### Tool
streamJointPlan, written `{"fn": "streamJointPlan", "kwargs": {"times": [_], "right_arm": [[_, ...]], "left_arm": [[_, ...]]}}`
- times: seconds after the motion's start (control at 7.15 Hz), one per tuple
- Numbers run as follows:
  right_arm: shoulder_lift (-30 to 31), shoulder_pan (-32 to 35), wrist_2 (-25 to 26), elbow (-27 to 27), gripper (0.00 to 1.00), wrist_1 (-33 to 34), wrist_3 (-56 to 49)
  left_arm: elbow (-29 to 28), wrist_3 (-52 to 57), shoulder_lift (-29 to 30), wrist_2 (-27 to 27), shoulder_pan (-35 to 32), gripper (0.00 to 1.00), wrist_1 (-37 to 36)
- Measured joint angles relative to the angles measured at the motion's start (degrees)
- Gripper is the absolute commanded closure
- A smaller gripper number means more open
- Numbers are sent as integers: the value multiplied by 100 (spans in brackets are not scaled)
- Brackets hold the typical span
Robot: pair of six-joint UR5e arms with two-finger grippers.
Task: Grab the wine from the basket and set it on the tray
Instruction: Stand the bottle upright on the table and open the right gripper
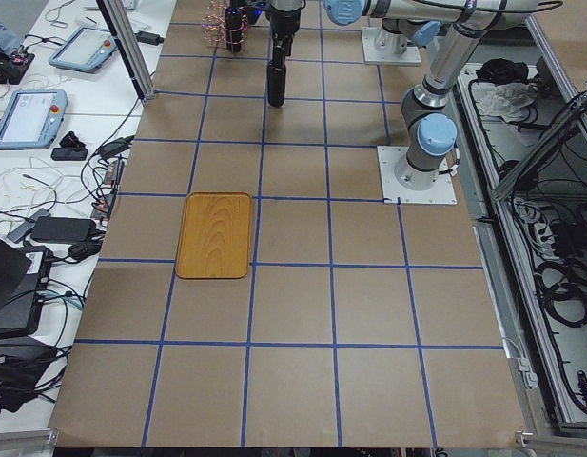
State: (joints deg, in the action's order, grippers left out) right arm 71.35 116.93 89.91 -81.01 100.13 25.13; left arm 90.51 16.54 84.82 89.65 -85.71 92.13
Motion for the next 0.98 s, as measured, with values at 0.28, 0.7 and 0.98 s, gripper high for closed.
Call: {"fn": "streamJointPlan", "kwargs": {"times": [0.28, 0.7, 0.98], "right_arm": [[1, 5, -2, -85, 81, 1, -1], [1, 5, -8, -96, 0, 88, -9], [80, -2, -11, -50, 0, 103, -12]], "left_arm": [[12, -9, 0, 0, -12, 0, 0], [35, -24, -6, -11, -16, 0, -8], [36, -47, -8, -27, -19, 0, -1]]}}
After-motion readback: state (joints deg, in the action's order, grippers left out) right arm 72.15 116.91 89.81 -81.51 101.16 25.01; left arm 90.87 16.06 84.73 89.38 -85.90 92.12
